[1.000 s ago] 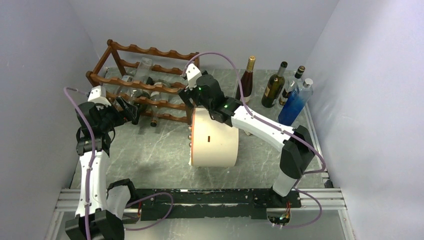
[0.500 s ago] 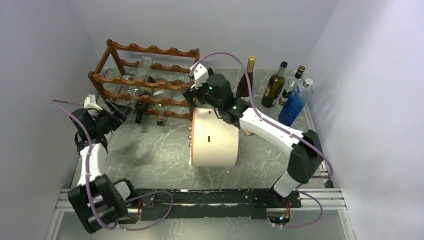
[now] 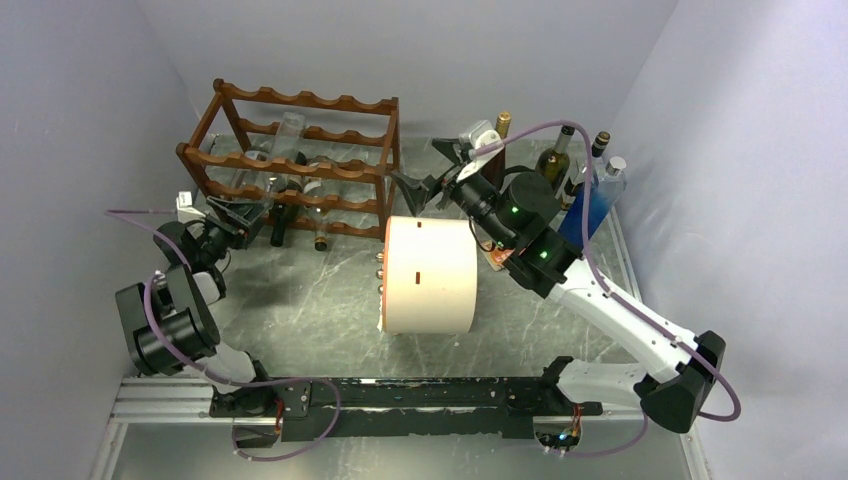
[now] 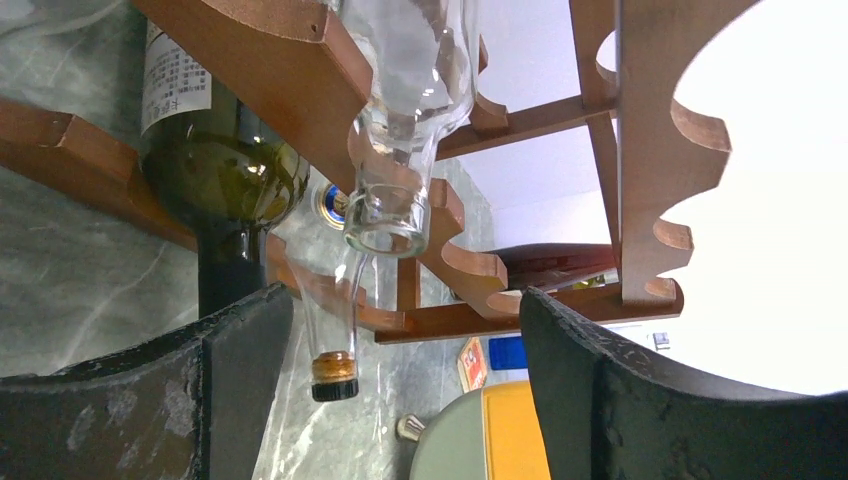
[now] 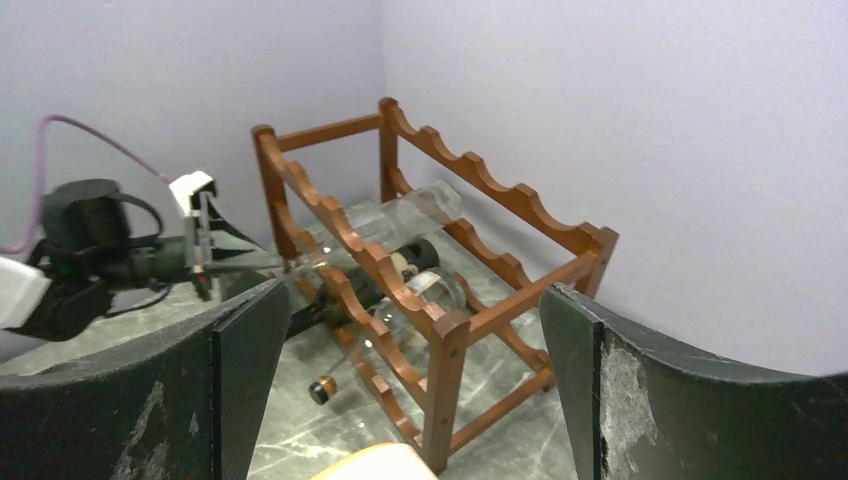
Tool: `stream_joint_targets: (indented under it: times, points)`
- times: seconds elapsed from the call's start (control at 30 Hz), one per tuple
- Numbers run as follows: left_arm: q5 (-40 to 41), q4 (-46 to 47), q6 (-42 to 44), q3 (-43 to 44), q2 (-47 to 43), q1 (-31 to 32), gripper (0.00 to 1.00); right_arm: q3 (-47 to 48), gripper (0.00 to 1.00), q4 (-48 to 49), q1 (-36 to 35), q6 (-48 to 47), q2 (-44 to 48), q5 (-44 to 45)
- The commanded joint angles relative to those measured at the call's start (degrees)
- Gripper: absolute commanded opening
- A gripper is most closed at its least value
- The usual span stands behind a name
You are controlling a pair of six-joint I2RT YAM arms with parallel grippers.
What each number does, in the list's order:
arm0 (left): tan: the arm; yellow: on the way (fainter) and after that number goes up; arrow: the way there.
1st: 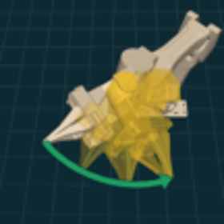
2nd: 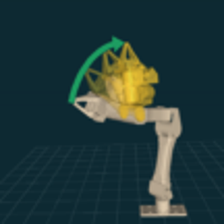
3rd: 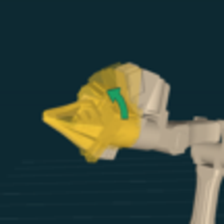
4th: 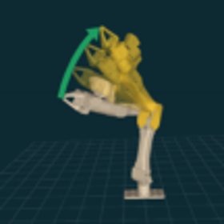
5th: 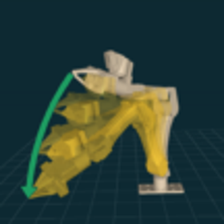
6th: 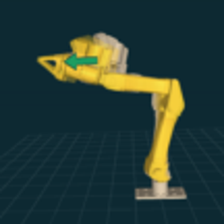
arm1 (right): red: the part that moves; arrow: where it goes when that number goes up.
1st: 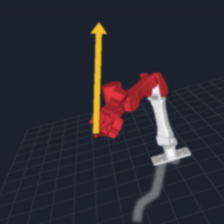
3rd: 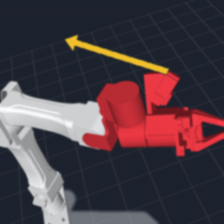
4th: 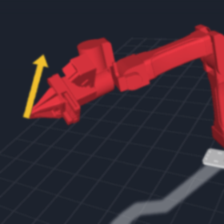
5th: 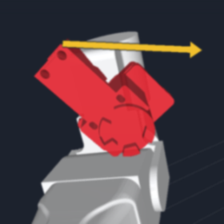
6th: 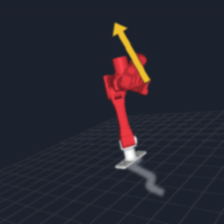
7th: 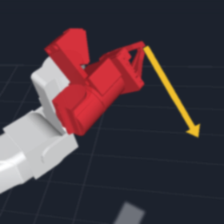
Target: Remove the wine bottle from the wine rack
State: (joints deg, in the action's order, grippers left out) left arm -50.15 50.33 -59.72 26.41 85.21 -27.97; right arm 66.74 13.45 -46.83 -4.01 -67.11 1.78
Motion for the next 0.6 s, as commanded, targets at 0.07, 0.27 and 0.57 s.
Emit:
stream_joint_targets:
  times: [0.07, 0.27, 0.57]
  points:
    - [1.2, 11.9, -2.7, 3.8, 6.2, 3.4, 0.87, -2.6, 1.00, 0.7, 0.0, 0.7, 3.4, -3.3]
    - [0.6, 18.9, -6.4, 5.8, 13.1, 4.2, 0.79, -2.4, 1.00, -1.8, 0.1, -0.3, 3.4, -0.7]
    - [0.5, 27.4, -12.1, 8.1, 20.6, 4.8, 0.71, -2.9, 1.00, -2.4, 0.1, -1.0, 3.7, -0.4]
